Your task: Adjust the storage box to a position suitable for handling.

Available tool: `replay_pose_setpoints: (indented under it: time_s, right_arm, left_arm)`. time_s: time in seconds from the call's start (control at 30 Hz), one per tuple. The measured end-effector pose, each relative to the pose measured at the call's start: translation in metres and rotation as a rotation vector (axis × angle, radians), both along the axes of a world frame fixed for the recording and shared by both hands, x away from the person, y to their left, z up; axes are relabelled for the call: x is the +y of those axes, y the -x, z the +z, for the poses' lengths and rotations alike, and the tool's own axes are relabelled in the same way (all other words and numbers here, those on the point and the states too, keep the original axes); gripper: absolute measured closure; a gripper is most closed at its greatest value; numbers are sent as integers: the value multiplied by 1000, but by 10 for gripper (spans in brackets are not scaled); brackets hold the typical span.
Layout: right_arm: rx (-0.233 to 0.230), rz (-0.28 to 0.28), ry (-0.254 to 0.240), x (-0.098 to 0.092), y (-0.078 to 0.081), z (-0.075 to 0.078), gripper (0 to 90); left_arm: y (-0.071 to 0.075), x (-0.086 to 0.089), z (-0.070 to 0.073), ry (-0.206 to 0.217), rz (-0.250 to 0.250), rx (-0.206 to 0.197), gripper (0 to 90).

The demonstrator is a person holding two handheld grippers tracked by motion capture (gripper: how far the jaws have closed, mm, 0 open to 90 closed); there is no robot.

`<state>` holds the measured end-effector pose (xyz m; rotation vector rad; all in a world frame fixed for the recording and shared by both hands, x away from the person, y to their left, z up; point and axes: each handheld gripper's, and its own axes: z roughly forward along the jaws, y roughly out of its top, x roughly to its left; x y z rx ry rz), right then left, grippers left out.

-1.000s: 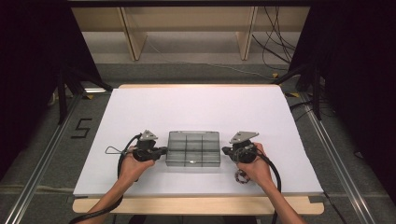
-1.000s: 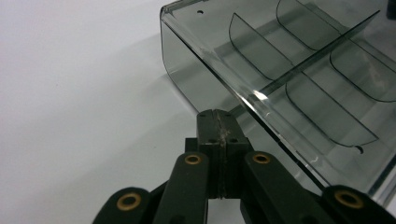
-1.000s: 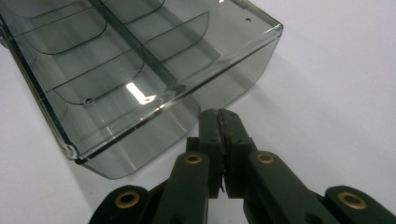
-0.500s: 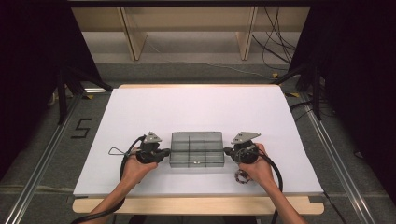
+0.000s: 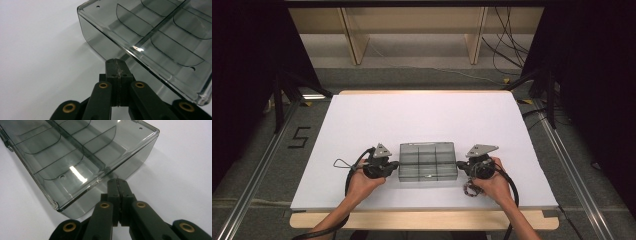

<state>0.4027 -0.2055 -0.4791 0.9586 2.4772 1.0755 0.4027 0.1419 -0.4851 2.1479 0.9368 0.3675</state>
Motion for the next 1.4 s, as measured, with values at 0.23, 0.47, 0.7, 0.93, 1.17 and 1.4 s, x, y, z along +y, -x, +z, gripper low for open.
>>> replay_pose_setpoints:
  time_s: [0.23, 0.47, 0.7, 0.93, 1.17, 1.4]
  right_arm:
    - [-17, -2, 6, -5, 6, 0, 900]
    - [-12, -5, 12, -9, 8, 0, 900]
    - [-16, -19, 12, -10, 10, 0, 900]
    - [-22, -31, 23, -14, 10, 3, 867]
    - [-43, -68, 15, -26, 10, 5, 844]
    - [-33, -89, -15, -29, 18, 8, 787]
  left_arm:
    - [6, -6, 0, 6, -6, -2, 894]
    - [9, -10, 1, -4, -26, -10, 894]
    - [9, -10, 1, -4, -36, -12, 890]
    - [7, 0, 1, -11, -27, -6, 686]
    - [13, 11, 3, -1, -11, 9, 608]
    - [27, 22, 8, 48, 9, 21, 490]
